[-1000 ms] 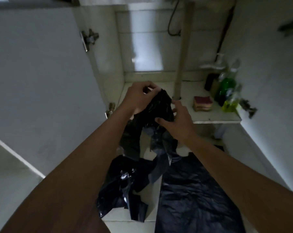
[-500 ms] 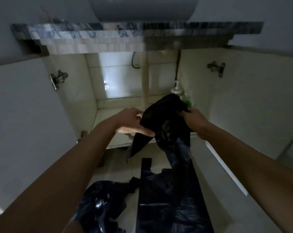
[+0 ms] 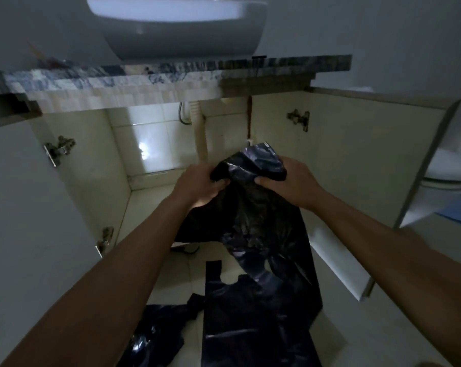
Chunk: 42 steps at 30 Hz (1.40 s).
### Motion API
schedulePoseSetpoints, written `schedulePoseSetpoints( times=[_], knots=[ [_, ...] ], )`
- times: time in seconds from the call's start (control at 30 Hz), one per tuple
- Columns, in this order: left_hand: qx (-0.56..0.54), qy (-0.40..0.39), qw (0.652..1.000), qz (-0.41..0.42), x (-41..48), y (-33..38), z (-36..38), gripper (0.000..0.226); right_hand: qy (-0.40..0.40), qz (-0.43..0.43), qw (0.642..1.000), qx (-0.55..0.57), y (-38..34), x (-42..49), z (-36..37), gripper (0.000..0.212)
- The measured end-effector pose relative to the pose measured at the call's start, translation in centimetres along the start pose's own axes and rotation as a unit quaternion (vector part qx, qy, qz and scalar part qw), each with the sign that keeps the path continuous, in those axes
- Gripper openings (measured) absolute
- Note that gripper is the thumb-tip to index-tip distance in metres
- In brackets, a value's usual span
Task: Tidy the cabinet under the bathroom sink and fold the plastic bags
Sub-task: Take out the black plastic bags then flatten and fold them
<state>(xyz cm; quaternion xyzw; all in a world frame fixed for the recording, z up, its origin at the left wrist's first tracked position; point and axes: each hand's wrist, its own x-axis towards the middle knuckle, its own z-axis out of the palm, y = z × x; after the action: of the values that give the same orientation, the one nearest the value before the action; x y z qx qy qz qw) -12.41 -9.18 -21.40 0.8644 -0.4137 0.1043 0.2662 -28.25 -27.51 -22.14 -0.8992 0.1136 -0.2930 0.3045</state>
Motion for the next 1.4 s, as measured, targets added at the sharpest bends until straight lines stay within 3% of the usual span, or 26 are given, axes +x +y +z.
schedulePoseSetpoints(
  times=[0.03, 0.23, 0.37, 0.57, 0.67, 0.73, 0.83, 0.93, 1.03, 1.17, 1.4],
  knots=[
    [0.011, -0.007, 1.000, 0.010, 0.3, 0.2, -0.1, 0.026, 0.023, 0.010, 1.000, 0.015, 0.1, -0.1, 0.0, 0.011],
    [0.033, -0.086, 0.995, -0.024, 0.8, -2.3, -1.2, 0.026, 0.094, 0.128, 0.984, 0.079, 3.1, -0.3, -1.6, 0.024],
    [0.038, -0.061, 0.995, -0.066, 0.0, -5.3, -2.3, 0.024, 0.093, 0.200, 0.971, 0.086, 5.6, -1.5, -3.4, 0.041],
    [0.021, -0.037, 0.996, -0.073, 0.6, -5.4, -4.6, 0.025, 0.053, 0.207, 0.975, 0.058, 6.0, -2.4, -5.4, 0.044],
    [0.004, -0.064, 0.996, -0.056, 0.9, -5.0, -5.9, 0.020, -0.020, 0.246, 0.969, 0.017, 5.6, -1.8, -6.6, 0.044],
    [-0.029, -0.150, 0.985, -0.079, 1.1, -4.7, -6.8, 0.019, -0.145, 0.305, 0.941, -0.032, 4.9, -1.4, -7.6, 0.037],
    [-0.029, -0.305, 0.941, -0.143, 1.5, -4.3, -7.7, 0.019, -0.302, 0.338, 0.886, -0.098, 3.8, -0.7, -8.9, 0.035],
    [0.009, -0.344, 0.925, -0.161, 2.2, -4.2, -7.5, 0.016, -0.314, 0.331, 0.881, -0.122, 3.2, 0.5, -9.0, 0.046],
    [0.033, -0.286, 0.944, -0.161, 3.4, -4.6, -6.1, 0.016, -0.235, 0.341, 0.904, -0.108, 3.7, 1.9, -7.6, 0.048],
    [0.081, -0.080, 0.987, -0.115, 5.5, -5.5, -4.4, 0.026, -0.035, 0.366, 0.929, 0.046, 4.9, 3.5, -5.2, 0.039],
    [0.009, 0.150, 0.985, -0.081, 6.6, -5.5, -4.6, 0.034, 0.120, 0.248, 0.948, 0.161, 4.9, 3.8, -5.5, 0.025]
  ],
)
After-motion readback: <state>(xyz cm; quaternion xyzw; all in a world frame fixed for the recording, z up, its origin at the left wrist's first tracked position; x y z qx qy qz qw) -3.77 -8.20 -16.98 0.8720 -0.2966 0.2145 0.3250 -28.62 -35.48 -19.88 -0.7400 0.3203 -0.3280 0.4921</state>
